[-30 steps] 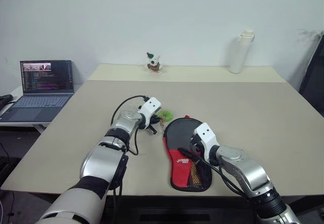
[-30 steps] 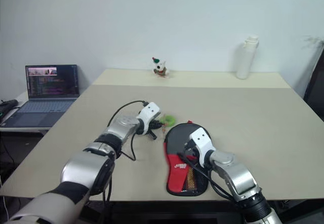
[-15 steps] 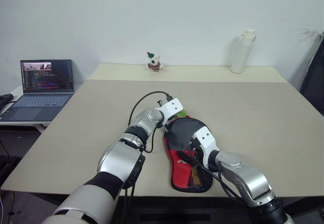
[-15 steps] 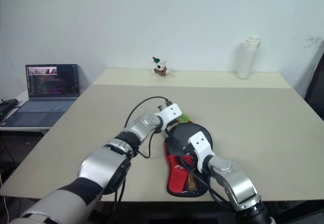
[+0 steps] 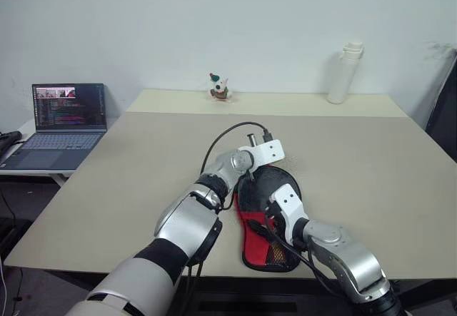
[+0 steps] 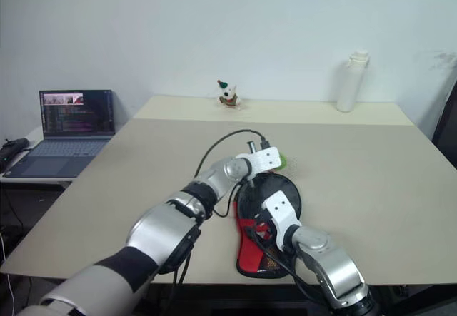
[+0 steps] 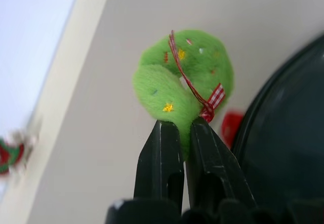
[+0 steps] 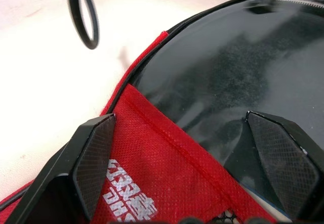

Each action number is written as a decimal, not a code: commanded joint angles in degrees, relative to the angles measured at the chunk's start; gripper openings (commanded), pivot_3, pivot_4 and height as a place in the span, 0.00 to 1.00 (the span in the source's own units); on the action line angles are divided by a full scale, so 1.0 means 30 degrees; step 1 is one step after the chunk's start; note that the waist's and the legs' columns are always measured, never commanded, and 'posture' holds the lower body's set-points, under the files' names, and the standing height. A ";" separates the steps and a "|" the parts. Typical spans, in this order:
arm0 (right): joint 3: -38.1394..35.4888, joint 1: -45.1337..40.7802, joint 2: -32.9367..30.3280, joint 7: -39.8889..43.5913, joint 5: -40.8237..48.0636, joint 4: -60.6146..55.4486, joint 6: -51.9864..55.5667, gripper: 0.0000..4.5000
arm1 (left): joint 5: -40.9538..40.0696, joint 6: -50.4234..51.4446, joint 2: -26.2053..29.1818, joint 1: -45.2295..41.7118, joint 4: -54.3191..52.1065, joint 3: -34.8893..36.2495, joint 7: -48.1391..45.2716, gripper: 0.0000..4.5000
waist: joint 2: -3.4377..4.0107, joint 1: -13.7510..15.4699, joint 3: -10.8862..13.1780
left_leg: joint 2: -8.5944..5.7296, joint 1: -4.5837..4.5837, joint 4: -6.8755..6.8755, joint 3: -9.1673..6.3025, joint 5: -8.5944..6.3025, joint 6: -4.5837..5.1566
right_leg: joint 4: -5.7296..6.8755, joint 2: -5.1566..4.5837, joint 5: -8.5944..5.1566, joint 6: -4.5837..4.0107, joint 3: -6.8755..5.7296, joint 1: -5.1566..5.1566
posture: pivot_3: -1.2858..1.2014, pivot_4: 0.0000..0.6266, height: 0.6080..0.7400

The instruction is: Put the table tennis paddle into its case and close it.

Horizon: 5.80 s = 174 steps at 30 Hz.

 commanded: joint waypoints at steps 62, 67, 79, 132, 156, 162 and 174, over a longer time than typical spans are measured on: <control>-0.9427 -0.8310 -0.0376 0.0492 0.5667 0.3784 0.4814 1.00 | -1.0300 0.4358 0.4744 0.8787 -1.1501 0.6360 -1.1891 0.67 | 0.0004 -0.0525 0.0000 | 0.0019 0.0006 -0.0011 -0.0003 0.0000 0.0002 | 0.0042 -0.0005 0.0063 -0.0106 0.0012 -0.0025 | 0.52 0.24 1.00; -0.9583 -1.1064 0.0288 -0.0814 0.4078 1.1265 0.1137 1.00 | -1.0283 0.5089 0.4919 1.0596 -1.4592 0.5152 -1.2491 0.67 | 0.0006 -0.0508 0.0000 | 0.0009 0.0000 -0.0019 0.0021 0.0000 0.0002 | 0.0063 -0.0023 0.0067 -0.0113 0.0030 -0.0044 | 0.52 0.24 1.00; -0.9378 -1.6290 0.1232 -0.1915 0.1395 2.7032 -0.8427 1.00 | -1.0603 0.6526 0.5151 1.1719 -1.7617 0.3718 -1.2888 0.67 | 0.0011 -0.0554 0.0004 | 0.0004 -0.0008 -0.0041 0.0057 0.0000 0.0003 | 0.0059 -0.0044 0.0068 -0.0115 0.0048 -0.0063 | 0.52 0.24 1.00; -0.9737 -0.3163 -0.3215 -0.1991 0.3036 0.1107 0.5423 0.00 | -0.9009 0.2658 0.2290 0.9779 -0.8431 0.1194 -1.2392 0.68 | 0.0200 0.0197 -0.0156 | -0.0053 0.0035 -0.0006 -0.0040 -0.0001 0.0007 | -0.0012 -0.0082 0.0003 -0.0002 -0.0032 0.0082 | 0.52 0.24 1.00; -1.1133 0.6953 -0.7551 0.2962 0.9457 -0.8868 1.0807 0.00 | -0.8594 0.2124 0.1028 0.9141 -0.7340 0.1108 -1.2170 0.68 | 0.0147 0.0492 -0.0228 | -0.0039 -0.0016 -0.0018 -0.0071 -0.0006 0.0013 | -0.0246 -0.0072 0.0017 0.0065 -0.0080 0.0139 | 0.52 0.24 1.00; -1.1903 0.8768 -0.8950 0.4366 1.1089 -1.0256 1.0574 0.00 | -0.8453 0.2057 0.0893 0.9121 -0.7286 0.1167 -1.2146 0.68 | 0.0105 0.0518 -0.0264 | -0.0044 -0.0018 -0.0023 -0.0078 -0.0008 0.0012 | -0.0274 -0.0076 0.0011 0.0077 -0.0091 0.0154 | 0.52 0.24 1.00; -1.1243 1.0414 -0.9574 0.4885 1.3799 -1.1691 1.0051 0.00 | -0.8300 0.2064 0.0743 0.9119 -0.7250 0.1172 -1.2049 0.68 | 0.0033 0.0514 -0.0312 | -0.0038 -0.0011 -0.0020 -0.0081 -0.0010 0.0012 | -0.0279 -0.0080 0.0011 0.0085 -0.0095 0.0166 | 0.52 0.24 1.00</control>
